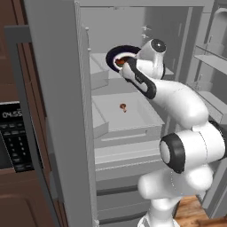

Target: Transport the chicken drumstick from the fridge to the microwave and turn on the microwave.

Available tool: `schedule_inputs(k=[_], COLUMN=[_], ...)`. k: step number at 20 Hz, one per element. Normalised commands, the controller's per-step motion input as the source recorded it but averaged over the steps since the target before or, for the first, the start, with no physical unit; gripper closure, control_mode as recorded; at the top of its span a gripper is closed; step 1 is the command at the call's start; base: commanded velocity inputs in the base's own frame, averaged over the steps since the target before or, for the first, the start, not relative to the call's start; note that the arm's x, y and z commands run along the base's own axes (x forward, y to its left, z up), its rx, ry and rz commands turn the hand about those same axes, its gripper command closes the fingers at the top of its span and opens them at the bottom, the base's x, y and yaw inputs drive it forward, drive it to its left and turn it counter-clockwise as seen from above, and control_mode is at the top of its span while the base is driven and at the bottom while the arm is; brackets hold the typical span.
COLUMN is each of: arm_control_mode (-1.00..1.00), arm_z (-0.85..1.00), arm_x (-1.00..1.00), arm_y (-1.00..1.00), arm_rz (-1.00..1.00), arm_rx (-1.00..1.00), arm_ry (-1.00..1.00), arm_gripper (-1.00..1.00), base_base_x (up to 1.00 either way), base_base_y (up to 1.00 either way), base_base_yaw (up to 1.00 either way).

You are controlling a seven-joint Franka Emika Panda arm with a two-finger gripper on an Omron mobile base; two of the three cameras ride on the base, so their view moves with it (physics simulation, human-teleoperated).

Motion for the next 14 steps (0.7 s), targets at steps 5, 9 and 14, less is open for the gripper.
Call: schedule_inputs(k=[5,9,14], arm_control_mode=[-1.0,-1.0,-1.0], arm_z=[0.66,0.54,0.2], arm_x=[-0.07,-0.53,-0.92], arm_y=[0.0,0.0,0.0], arm_rz=[-0.3,-0.26,-0.16], arm_rx=[0.08,0.13,0.17], arm_ry=[-0.34,-0.18,-0.01], arm_gripper=[1.0,1.0,1.0], base_base_x=[0.0,0.0,0.0], base_base_y=[0.0,0.0,0.0], base_base_yaw=[0.0,0.0,0.0])
